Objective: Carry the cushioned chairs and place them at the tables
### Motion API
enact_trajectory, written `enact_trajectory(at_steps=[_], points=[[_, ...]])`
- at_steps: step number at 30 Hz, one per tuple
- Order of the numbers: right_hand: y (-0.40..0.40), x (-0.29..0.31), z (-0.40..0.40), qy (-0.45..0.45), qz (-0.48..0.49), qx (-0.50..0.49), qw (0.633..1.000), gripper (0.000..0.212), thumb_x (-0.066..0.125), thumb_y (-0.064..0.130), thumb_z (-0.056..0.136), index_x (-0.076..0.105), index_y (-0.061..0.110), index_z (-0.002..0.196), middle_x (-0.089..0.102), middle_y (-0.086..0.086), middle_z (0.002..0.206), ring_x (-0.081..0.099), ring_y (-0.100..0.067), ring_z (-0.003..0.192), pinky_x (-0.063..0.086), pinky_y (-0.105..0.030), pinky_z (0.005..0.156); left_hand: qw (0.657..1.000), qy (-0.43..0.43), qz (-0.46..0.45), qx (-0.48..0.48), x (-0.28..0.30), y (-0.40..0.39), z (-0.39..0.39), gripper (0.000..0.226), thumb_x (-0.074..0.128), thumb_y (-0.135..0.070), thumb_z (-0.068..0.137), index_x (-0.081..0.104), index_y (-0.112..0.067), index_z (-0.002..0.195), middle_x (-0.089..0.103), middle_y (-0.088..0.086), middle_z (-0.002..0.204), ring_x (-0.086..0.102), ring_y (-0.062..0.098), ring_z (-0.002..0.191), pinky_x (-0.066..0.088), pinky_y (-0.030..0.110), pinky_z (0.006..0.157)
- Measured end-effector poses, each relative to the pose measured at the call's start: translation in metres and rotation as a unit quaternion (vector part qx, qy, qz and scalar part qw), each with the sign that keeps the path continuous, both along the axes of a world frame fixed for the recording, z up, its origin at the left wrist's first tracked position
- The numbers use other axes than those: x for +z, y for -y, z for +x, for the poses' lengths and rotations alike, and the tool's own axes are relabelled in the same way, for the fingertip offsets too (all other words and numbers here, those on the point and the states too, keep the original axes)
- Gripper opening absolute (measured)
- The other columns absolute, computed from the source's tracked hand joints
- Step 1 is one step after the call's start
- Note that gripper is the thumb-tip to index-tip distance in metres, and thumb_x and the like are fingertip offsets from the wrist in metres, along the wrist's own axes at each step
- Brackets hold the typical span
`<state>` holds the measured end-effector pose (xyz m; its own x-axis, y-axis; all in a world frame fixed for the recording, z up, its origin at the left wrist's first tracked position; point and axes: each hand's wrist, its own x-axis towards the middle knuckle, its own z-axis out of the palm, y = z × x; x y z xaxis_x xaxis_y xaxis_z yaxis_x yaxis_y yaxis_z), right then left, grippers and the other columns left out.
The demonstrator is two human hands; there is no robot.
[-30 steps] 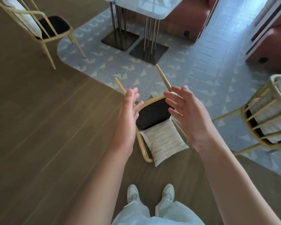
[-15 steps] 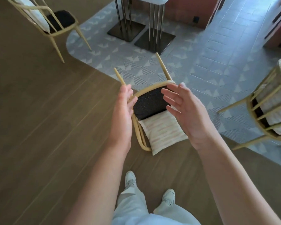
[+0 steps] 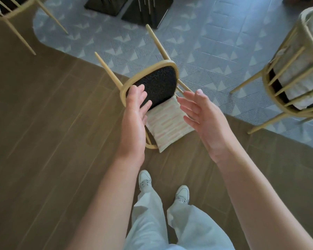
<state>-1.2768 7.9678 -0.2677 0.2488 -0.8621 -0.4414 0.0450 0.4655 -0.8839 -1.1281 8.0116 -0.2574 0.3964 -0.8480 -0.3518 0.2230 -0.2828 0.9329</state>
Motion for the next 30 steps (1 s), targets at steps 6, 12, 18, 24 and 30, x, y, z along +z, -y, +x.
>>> enact_trajectory(at_steps=[6, 12, 18, 24, 30], points=[[0.01, -0.056, 0.004, -0.019, 0.009, -0.027, 0.999, 0.066, 0.041, 0.062, 0.086, 0.055, 0.026, 0.139, 0.065, 0.009, 0.132, 0.056, -0.005, 0.126, 0.038, -0.039, 0.114, 0.999, -0.001, 0.02, -0.039, -0.054, 0.015, 0.008, 0.075, 0.031, -0.072, 0.086, 0.049, -0.035, 0.148, 0.053, -0.012, 0.149, 0.057, -0.002, 0.126, 0.035, 0.035, 0.112], [0.011, -0.134, 0.016, -0.033, 0.021, -0.031, 0.999, 0.051, 0.04, 0.055, 0.1, 0.057, 0.025, 0.138, 0.066, 0.01, 0.13, 0.056, -0.003, 0.125, 0.038, -0.04, 0.115, 0.997, 0.003, 0.036, -0.064, -0.124, 0.027, 0.015, 0.081, 0.036, -0.08, 0.076, 0.05, -0.039, 0.144, 0.054, -0.015, 0.147, 0.057, -0.004, 0.125, 0.035, 0.034, 0.112], [0.022, -0.239, 0.025, -0.042, 0.023, -0.022, 0.999, 0.061, 0.042, 0.063, 0.086, 0.058, 0.031, 0.135, 0.067, 0.014, 0.129, 0.056, -0.001, 0.124, 0.041, -0.036, 0.113, 0.997, 0.011, 0.057, -0.06, -0.232, 0.044, 0.022, 0.072, 0.033, -0.072, 0.083, 0.05, -0.039, 0.144, 0.055, -0.016, 0.143, 0.058, -0.003, 0.123, 0.04, 0.028, 0.098], [0.046, -0.363, 0.026, -0.065, 0.022, -0.016, 0.998, 0.047, 0.04, 0.052, 0.103, 0.057, 0.025, 0.138, 0.067, 0.012, 0.128, 0.057, -0.004, 0.125, 0.04, -0.039, 0.114, 0.997, 0.016, 0.061, -0.045, -0.36, 0.064, 0.024, 0.075, 0.031, -0.072, 0.084, 0.041, -0.037, 0.15, 0.051, -0.013, 0.148, 0.057, 0.0, 0.124, 0.037, 0.037, 0.113], [0.081, -0.476, 0.033, -0.09, 0.007, 0.01, 0.996, 0.059, 0.04, 0.062, 0.094, 0.055, 0.028, 0.139, 0.066, 0.016, 0.126, 0.057, 0.0, 0.122, 0.041, -0.037, 0.113, 0.996, 0.012, 0.074, -0.047, -0.489, 0.092, 0.026, 0.079, 0.029, -0.076, 0.084, 0.04, -0.037, 0.152, 0.051, -0.016, 0.144, 0.056, 0.001, 0.124, 0.039, 0.035, 0.108]])
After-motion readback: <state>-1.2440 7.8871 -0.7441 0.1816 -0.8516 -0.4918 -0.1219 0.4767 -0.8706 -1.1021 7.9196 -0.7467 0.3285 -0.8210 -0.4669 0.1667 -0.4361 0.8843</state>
